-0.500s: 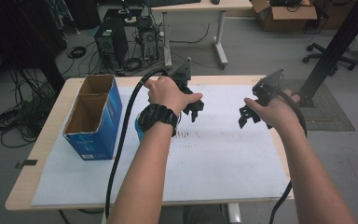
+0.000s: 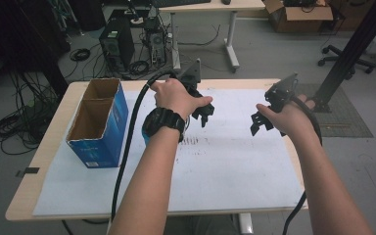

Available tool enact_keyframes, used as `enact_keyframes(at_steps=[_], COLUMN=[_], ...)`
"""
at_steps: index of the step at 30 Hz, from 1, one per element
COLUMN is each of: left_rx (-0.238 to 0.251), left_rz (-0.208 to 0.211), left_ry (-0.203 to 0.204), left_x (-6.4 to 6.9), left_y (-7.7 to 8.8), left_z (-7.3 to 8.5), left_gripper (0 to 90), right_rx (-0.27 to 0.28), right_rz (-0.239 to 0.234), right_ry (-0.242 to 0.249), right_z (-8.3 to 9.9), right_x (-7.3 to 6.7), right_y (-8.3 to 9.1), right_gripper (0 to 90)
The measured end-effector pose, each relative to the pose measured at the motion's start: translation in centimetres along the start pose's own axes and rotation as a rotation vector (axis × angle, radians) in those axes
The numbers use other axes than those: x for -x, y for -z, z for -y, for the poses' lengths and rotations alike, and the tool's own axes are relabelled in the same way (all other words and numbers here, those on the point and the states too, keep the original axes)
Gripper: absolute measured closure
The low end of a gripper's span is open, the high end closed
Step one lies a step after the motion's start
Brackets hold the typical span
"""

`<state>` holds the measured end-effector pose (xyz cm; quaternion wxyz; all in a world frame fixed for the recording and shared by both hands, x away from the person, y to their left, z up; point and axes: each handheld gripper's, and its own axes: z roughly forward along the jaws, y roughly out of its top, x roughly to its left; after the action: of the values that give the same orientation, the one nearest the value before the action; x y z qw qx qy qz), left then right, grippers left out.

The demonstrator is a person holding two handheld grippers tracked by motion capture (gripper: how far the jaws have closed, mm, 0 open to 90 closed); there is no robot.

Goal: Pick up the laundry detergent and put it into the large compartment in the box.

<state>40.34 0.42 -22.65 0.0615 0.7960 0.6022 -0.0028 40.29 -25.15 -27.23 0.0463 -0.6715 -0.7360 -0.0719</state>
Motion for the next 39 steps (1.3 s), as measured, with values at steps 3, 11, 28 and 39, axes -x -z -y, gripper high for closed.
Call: enact_keyframes(at_steps=[3,11,28,39], left_rx=[0.003,0.010,0.015,-0.003], left_rz=[0.012,0.007,-0.023,-0.036], left_ry=[-0.008,-0.003,0.063,0.100], left_x=[0.0,-0.9,-4.9,-6.9], left_y=[0.2,1.7,3.9,3.8], left_z=[0.1,0.0,1.0,1.6], left_gripper=[4.4,4.6,4.5,4.5], right_rx=[0.001,0.002,-0.002,-0.005], right_rz=[-0.003,-0.009,-0.014,-0.016], right_ry=[0.004,0.014,0.016,0.016], right_z=[0.0,-0.2,-0.4,-0.5], right_x=[-0.1,-0.1,0.1,0.1], right_y=[-0.1,-0.2,-0.7,-1.1], right_gripper=[4.0,4.0,4.0,4.0])
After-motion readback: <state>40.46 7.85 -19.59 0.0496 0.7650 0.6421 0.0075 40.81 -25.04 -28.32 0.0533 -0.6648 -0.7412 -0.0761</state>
